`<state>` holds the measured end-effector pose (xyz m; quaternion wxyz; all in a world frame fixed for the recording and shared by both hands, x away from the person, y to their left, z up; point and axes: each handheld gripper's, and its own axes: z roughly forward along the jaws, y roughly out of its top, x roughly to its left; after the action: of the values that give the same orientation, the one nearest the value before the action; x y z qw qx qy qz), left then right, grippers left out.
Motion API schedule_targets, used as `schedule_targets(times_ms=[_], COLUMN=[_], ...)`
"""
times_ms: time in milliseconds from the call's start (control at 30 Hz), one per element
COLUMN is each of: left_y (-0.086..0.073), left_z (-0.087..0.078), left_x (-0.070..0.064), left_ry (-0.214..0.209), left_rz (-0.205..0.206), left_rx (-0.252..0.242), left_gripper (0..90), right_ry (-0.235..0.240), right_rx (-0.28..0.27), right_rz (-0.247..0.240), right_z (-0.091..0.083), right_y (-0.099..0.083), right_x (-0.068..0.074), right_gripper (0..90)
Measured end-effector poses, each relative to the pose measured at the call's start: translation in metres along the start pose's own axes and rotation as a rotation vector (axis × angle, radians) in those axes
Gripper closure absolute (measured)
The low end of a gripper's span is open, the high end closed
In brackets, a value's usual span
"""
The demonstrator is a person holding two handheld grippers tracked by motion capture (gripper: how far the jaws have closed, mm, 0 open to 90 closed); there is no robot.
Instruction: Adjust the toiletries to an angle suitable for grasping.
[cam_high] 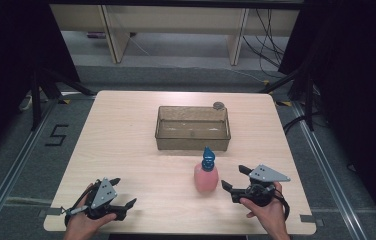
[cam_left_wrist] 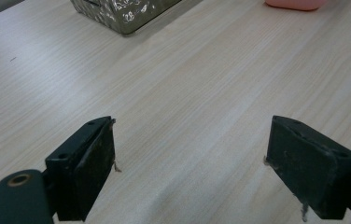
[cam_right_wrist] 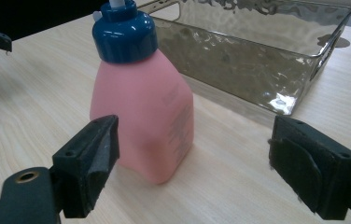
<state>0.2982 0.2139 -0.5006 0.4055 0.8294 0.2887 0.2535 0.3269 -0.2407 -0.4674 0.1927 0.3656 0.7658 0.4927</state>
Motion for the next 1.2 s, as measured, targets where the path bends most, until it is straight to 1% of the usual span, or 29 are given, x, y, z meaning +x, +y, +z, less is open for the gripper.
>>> schedule_targets(times_ms=[33,67,100,133,167,233,267,333,367,400,433,467,567,600,633,667,767,800,833,867,900,933,967,1033,1067,1100,1133,1167,1200], left_y=[0.0,0.0,0.0,0.0,0.0,0.0,0.0,0.0,0.0,0.0,0.0,0.001,0.0,0.0,0.0,0.001,0.0,0.001,0.001,0.001,0.001,0.001,0.001,0.002,0.002,0.002,0.001,0.001,0.001], left_z=[0.0,0.0,-0.001,-0.001,-0.001,-0.001,-0.001,0.0,0.0,0.0,0.0,0.001,0.002,0.002,0.002,0.001,0.002,0.001,0.001,0.001,0.001,0.001,0.001,0.001,0.001,0.001,0.002,0.002,0.003], left_x=[0.0,-0.001,0.0,0.002,0.002,0.001,0.0,0.0,0.0,0.0,0.001,0.0,0.0,0.0,0.0,0.0,0.001,0.001,0.001,0.002,0.001,0.001,0.001,0.001,0.001,0.001,0.0,0.0,0.0], left_ry=[0.0,-0.002,0.001,-0.004,-0.004,-0.007,-0.006,-0.007,-0.008,-0.007,-0.011,-0.015,-0.006,-0.012,-0.012,-0.007,-0.008,-0.01,-0.01,-0.012,-0.01,-0.011,-0.011,-0.007,-0.012,-0.013,-0.008,-0.008,-0.009], left_rz=[0.0,-0.007,0.003,0.006,0.006,-0.009,-0.013,-0.019,-0.014,-0.015,-0.017,-0.022,-0.022,-0.023,-0.023,-0.022,-0.024,-0.022,-0.022,-0.006,-0.006,0.003,0.003,-0.007,-0.004,-0.003,-0.02,-0.018,-0.022], left_rx=[0.0,-0.007,0.007,0.009,0.009,-0.001,-0.004,-0.005,-0.003,-0.003,-0.001,-0.003,-0.008,-0.001,-0.001,0.002,-0.008,0.004,0.004,0.015,0.016,0.017,0.017,0.02,0.012,0.013,0.003,0.003,-0.001], left_gripper=[15.0,15.0,15.0,15.0,15.0,15.0,14.9,15.0,15.0,14.9,15.0,15.0,15.0,15.0,15.0,15.0,15.0,14.9,15.0,15.0,15.0,15.0,15.0,15.0,15.0,14.9,15.0,15.0,14.9], right_ry=[0.0,0.007,0.005,0.013,0.003,0.01,0.006,0.009,0.019,0.018,0.025,0.024,0.029,0.049,0.049,0.041,0.038,0.043,0.043,0.039,0.04,0.041,0.041,0.042,0.051,0.047,0.052,0.046,0.051], right_rx=[0.0,0.003,0.002,0.003,0.004,0.01,-0.004,-0.005,0.008,-0.003,0.003,-0.001,0.009,-0.013,-0.013,0.006,0.01,-0.015,-0.015,-0.004,0.003,0.0,0.0,-0.007,-0.006,-0.002,0.003,0.001,-0.003], right_rz=[0.0,0.02,0.003,0.01,0.001,0.017,-0.021,-0.02,0.014,-0.011,0.006,-0.018,-0.009,-0.021,-0.021,-0.02,-0.027,-0.041,-0.041,-0.023,-0.017,-0.046,-0.046,-0.059,-0.03,-0.049,-0.045,-0.044,-0.06], right_z=[0.0,0.0,0.001,0.003,0.004,0.004,0.006,0.008,0.009,0.01,0.011,0.013,0.015,0.019,0.019,0.019,0.02,0.024,0.024,0.023,0.023,0.025,0.025,0.028,0.028,0.028,0.029,0.03,0.031], right_y=[0.0,0.0,0.001,0.002,0.002,0.003,0.004,0.005,0.005,0.006,0.007,0.007,0.009,0.01,0.01,0.012,0.012,0.012,0.012,0.013,0.014,0.015,0.015,0.016,0.016,0.018,0.018,0.018,0.019], right_x=[0.0,0.001,0.0,0.001,0.002,0.004,0.001,0.002,0.005,0.003,0.005,0.003,0.006,0.005,0.005,0.006,0.005,0.004,0.004,0.006,0.007,0.006,0.006,0.007,0.01,0.009,0.009,0.01,0.009], right_gripper=[17.3,17.3,17.3,17.4,17.5,17.7,18.0,18.1,18.3,18.4,18.4,18.6,18.9,19.0,19.0,19.0,19.0,19.0,19.0,19.0,19.0,19.1,19.1,19.3,19.4,19.5,19.6,19.8,19.8])
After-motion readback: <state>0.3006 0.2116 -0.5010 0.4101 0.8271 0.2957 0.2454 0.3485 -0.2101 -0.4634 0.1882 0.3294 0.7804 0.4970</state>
